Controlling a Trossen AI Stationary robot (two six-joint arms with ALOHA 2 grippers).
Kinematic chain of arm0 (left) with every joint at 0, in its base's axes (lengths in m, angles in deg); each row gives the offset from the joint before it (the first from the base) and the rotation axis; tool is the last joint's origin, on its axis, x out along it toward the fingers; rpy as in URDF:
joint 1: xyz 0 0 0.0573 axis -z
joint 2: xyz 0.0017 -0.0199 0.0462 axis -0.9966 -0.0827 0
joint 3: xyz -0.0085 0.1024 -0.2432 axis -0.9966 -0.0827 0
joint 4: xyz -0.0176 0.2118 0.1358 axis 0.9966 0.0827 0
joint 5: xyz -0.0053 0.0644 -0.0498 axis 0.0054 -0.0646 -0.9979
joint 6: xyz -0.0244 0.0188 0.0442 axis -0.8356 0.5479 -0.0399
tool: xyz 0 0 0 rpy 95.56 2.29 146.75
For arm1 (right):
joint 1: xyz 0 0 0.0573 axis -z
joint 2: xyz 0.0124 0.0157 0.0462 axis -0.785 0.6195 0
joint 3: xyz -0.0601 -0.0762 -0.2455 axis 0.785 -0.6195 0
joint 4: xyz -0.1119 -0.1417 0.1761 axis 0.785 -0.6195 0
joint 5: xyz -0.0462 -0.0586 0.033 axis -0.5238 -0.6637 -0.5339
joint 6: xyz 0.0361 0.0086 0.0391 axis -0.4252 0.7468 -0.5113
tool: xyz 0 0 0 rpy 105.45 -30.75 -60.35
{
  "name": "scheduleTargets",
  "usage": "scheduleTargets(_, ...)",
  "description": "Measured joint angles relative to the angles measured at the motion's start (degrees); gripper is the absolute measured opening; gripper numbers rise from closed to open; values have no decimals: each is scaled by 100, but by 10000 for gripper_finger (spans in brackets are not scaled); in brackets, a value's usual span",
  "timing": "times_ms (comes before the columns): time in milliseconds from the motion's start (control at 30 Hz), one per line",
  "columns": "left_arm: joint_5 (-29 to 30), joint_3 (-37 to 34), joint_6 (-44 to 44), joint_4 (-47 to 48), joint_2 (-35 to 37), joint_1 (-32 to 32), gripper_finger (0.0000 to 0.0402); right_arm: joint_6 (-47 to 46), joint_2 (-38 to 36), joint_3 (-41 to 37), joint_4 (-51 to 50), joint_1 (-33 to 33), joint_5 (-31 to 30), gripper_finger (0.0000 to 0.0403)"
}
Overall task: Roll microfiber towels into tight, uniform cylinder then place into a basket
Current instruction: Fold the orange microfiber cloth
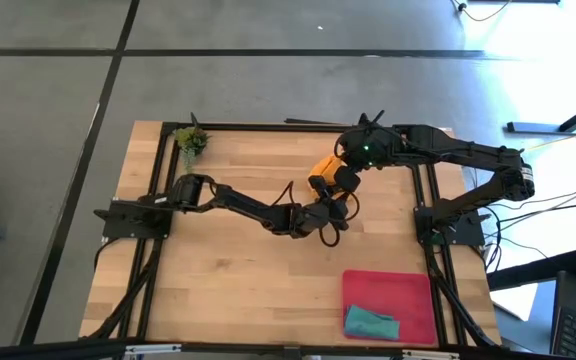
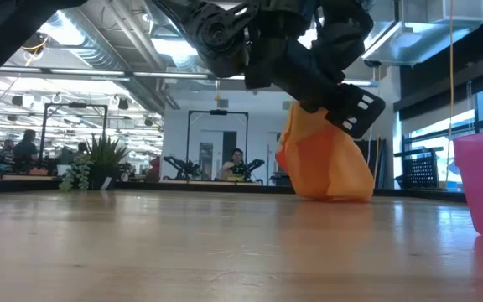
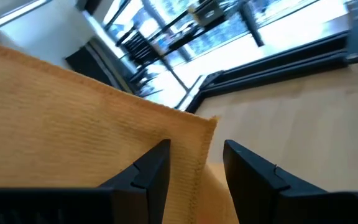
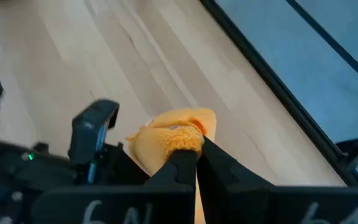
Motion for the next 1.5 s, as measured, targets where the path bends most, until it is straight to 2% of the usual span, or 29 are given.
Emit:
scheduleTargets(200, 687, 0, 78, -62, 0, -53, 140, -251, 0, 0, 468, -2, 0, 5)
scheduleTargets(567, 1633, 0, 156, -168, 0, -138, 140, -256, 0, 0, 510, -2, 0, 5)
scheduleTargets(833, 1850, 0, 355, -177, 0, 42, 140, -239, -2, 0, 505, -2, 0, 5)
scheduleTargets(1000, 2275, -1, 664, -180, 2, 121, 140, -203, -2, 0, 479, -4, 1, 5)
scheduleTargets(1500, 2261, 0, 632, -32, 9, 4, 140, -83, -2, 0, 506, -2, 0, 5)
